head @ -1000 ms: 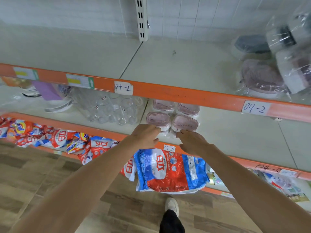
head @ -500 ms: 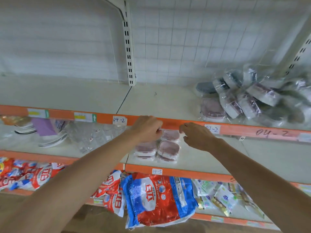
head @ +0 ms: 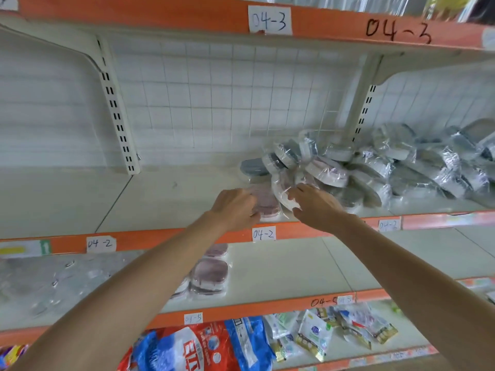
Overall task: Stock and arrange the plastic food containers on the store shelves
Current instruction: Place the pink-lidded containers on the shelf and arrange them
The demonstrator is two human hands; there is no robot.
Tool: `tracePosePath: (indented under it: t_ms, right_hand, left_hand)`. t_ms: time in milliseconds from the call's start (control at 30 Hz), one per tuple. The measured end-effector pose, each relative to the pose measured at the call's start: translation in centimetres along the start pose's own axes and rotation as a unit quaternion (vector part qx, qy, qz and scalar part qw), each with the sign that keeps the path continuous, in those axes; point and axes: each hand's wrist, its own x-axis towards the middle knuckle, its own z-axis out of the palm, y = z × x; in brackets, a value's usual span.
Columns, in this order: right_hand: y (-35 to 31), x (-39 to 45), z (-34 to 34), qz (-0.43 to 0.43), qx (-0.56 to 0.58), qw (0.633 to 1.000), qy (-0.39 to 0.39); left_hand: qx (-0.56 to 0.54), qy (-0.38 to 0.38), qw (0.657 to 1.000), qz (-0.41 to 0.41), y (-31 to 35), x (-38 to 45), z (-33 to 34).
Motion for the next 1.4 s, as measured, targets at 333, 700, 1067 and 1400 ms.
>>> tracePosePath:
  t_ms: [333,700,1067,1400]
  right_hand:
    - [2.8,6.4,1.5,-0.016,0.002,0.999,0.038]
    - [1.2,10.4,6.1,-0.066,-0.121,0.989,-0.059]
    - [-0.6,10.4,6.2,-0.231,0.089,0.967,-0.057]
    - [-2.9,12.6,6.9,-0.089,0.096,0.974,-0.187]
  left_hand:
    - [-0.040,-0.085,0.990,-0.101,2.4,5.5,5.0]
    - [-0.041,-0.148,0.975,-0.157,-4.1,5.4,3.6]
    - [-0.141,-0.110,0.948,-0.265,-10.1,0.3,3.5]
    - [-0.146,-0.193,0.918,-0.314,-12.2,-2.1,1.9]
